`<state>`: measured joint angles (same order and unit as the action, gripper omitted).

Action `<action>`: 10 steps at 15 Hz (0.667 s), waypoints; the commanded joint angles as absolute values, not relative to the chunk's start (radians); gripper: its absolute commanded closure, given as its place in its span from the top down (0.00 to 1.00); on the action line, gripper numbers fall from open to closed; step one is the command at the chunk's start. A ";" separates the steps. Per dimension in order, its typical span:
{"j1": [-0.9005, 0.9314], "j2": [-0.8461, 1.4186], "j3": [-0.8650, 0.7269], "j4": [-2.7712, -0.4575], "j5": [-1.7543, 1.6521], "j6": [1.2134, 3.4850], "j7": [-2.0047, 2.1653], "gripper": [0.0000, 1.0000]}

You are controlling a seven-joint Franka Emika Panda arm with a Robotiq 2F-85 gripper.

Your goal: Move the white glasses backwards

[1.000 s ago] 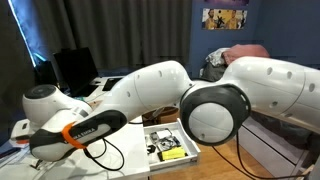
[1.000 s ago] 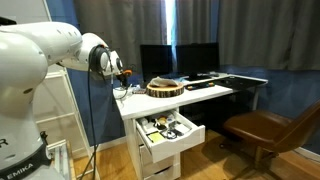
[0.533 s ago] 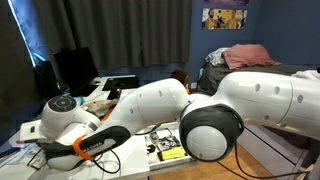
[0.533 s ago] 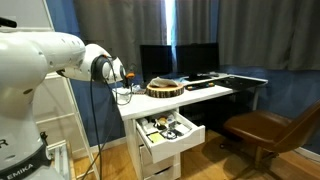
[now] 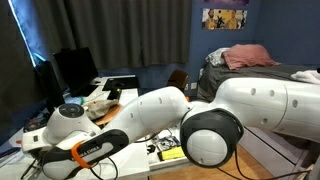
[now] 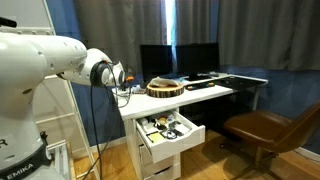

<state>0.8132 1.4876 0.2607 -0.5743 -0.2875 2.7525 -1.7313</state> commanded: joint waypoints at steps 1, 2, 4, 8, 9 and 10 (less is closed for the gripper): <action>0.796 1.488 0.316 -0.582 -0.217 2.756 -1.872 0.02; 0.790 1.488 0.341 -0.585 -0.197 2.748 -1.918 0.02; 0.785 1.488 0.351 -0.583 -0.171 2.727 -1.968 0.02; 0.781 1.488 0.333 -0.576 -0.135 2.669 -2.008 0.23; 0.781 1.488 0.326 -0.576 -0.133 2.656 -2.012 0.24; 0.780 1.488 0.323 -0.575 -0.127 2.646 -2.016 0.13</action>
